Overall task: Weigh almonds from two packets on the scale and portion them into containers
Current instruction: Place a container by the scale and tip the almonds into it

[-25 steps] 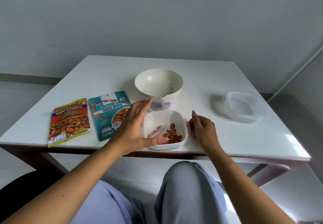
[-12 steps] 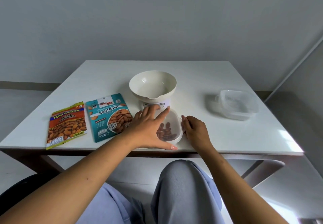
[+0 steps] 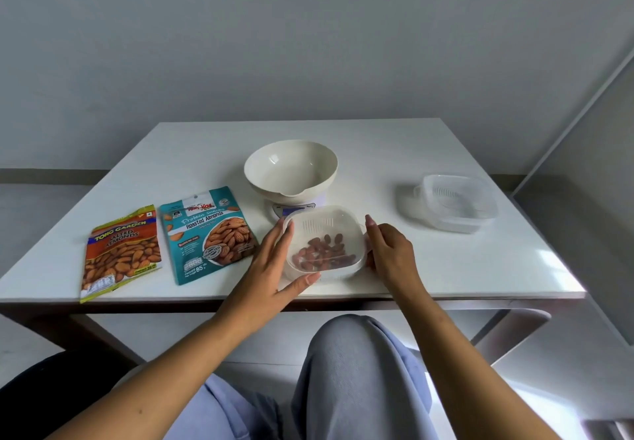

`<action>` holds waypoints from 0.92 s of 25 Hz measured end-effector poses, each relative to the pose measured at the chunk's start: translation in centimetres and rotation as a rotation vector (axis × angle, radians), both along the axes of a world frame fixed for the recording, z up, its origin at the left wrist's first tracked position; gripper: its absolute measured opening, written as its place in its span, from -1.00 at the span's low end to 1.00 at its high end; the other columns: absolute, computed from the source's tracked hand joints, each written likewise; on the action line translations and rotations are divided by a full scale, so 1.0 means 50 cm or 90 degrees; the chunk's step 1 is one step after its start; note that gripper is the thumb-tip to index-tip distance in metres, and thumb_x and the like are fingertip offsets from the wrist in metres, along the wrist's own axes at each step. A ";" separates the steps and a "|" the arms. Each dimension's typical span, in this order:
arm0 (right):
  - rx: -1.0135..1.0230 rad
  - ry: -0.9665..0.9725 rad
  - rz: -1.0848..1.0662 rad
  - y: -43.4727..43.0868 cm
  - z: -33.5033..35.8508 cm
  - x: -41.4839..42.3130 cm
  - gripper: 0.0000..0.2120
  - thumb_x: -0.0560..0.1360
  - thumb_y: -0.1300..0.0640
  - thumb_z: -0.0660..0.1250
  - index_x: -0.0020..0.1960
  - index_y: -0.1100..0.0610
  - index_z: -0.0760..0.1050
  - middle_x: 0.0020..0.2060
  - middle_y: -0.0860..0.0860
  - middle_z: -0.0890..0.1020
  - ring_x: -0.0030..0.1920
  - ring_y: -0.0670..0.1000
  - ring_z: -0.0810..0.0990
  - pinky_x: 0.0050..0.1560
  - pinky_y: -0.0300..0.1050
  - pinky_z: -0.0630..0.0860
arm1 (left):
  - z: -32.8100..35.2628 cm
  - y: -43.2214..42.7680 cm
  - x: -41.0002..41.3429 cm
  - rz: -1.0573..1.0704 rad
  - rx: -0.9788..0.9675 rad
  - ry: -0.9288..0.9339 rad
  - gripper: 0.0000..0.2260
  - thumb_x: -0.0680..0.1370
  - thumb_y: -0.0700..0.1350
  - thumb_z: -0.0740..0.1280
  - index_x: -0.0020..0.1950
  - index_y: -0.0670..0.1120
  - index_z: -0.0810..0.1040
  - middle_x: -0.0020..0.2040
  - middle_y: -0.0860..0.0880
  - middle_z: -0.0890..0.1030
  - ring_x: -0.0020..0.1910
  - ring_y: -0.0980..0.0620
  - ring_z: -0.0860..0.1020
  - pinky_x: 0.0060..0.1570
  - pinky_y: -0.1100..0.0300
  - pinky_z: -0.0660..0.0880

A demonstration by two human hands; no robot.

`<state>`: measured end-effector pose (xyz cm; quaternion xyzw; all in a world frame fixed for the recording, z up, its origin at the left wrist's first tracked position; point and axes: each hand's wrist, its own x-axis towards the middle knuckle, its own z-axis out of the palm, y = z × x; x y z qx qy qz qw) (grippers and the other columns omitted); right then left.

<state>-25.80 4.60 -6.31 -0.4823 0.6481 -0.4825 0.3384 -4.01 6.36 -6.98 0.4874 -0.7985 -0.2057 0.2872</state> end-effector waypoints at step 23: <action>-0.104 0.246 -0.052 -0.114 -0.031 -0.055 -0.56 0.63 -0.01 0.04 0.49 0.02 0.21 0.52 0.15 0.06 0.50 0.19 0.17 0.47 0.01 0.19 | -0.051 -0.070 -0.045 -0.054 -0.143 -0.206 -0.47 0.59 0.13 0.04 0.41 -0.17 0.42 0.48 -0.07 0.36 0.47 0.01 0.32 0.46 0.02 0.23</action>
